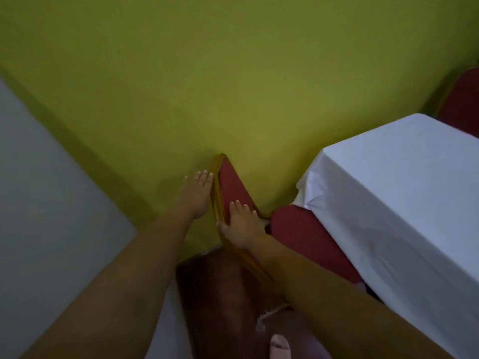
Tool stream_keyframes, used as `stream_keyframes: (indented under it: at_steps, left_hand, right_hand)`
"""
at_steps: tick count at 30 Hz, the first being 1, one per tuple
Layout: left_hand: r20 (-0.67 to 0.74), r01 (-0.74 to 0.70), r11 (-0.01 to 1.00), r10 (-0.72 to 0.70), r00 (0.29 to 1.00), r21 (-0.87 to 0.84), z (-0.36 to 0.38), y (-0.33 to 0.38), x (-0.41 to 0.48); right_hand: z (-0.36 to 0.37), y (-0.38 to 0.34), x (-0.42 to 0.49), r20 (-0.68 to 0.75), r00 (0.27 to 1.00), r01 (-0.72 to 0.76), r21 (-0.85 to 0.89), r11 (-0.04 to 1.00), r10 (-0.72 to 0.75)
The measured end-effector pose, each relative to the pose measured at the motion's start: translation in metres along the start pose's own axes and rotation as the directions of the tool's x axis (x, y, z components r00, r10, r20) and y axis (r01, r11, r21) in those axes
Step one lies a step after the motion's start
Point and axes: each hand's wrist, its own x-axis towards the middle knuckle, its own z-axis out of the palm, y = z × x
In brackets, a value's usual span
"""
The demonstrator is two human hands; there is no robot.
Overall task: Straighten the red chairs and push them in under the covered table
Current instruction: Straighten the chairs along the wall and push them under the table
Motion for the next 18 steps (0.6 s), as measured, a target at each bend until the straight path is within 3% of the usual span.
stream_keyframes:
  at_steps: [5,10,14,18]
  left_hand:
    - [-0.027,-0.089,0.996,0.089,0.996,0.002,-0.005,-0.017,0.034]
    - [-0.071,-0.256,0.965,0.259,0.963,0.058,-0.003,-0.04,0.07]
    - [-0.118,-0.32,0.947,0.32,0.94,0.021,-0.002,-0.045,0.099]
    - [-0.134,-0.335,0.941,0.327,0.936,-0.042,0.017,-0.066,0.112]
  right_hand:
    - [0.01,-0.024,0.032,-0.034,0.994,-0.099,0.202,0.974,0.108]
    - [0.027,-0.042,0.051,-0.142,0.949,-0.17,0.522,0.836,0.281]
    - [0.039,-0.052,0.059,-0.202,0.908,-0.186,0.591,0.785,0.367]
    - [0.05,-0.067,0.068,-0.188,0.911,-0.185,0.612,0.769,0.368]
